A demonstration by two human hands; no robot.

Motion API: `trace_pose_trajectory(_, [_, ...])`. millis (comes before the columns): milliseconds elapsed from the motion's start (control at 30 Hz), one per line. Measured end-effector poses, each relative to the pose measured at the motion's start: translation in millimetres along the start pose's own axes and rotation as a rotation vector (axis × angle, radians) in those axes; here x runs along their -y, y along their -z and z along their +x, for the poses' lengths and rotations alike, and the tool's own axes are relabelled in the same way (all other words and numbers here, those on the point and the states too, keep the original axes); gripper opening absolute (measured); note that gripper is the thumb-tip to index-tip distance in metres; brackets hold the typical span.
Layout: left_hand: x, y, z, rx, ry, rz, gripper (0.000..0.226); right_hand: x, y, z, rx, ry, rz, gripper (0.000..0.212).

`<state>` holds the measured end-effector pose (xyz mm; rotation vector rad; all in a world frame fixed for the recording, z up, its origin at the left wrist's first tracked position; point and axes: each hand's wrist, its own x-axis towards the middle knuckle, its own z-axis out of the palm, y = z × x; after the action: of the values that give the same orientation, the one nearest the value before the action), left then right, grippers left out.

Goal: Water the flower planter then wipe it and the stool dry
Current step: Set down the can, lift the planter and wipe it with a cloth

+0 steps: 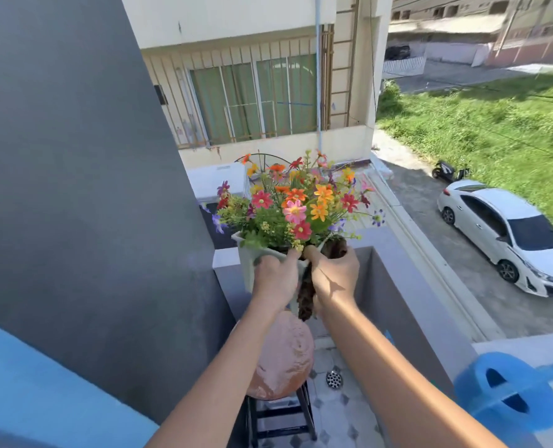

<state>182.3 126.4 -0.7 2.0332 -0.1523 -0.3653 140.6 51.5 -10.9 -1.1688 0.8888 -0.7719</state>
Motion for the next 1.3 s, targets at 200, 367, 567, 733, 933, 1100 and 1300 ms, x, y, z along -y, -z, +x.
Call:
trace_pose_trajectory(200, [4.4,2.7,11.8,0.01,-0.021,0.049,0.052,-4.6,-2.5,-4.1,0.049,0.071,-0.019,0.035])
trace_pose_trajectory(367, [3.9,8.0,13.8,0.061,0.05,-0.062,0.036,-3.1,-0.5,-3.2,0.146,0.073,-0.038,0.033])
trace_pose_trajectory(567, [-7.9,32.7,2.6,0.173,0.098,-0.332,0.026,12.2,2.4,14.5,0.198,0.334,-0.067,0.019])
trace_pose_trajectory(733, [-4.5,39.5,-11.1,0.2,0.1,-0.396,0.021,35.1,7.0,62.1,0.092,0.361,-0.178,0.009])
trace_pose_trajectory(933, [-9.3,36.4,-6.5,0.158,0.134,-0.495,0.018,14.4,-0.6,10.1,0.181,0.482,-0.097,0.021])
trace_pose_trajectory(1100, [-15.2,49.4,0.0,0.129,0.117,-0.554,0.028,-31.0,8.1,-24.2,0.383,0.833,-0.229,0.042])
trace_pose_trajectory(1300, [-18.4,58.3,-2.1,0.164,0.074,-0.556,0.027,-59.6,25.0,-17.5,0.288,0.54,-0.185,0.044])
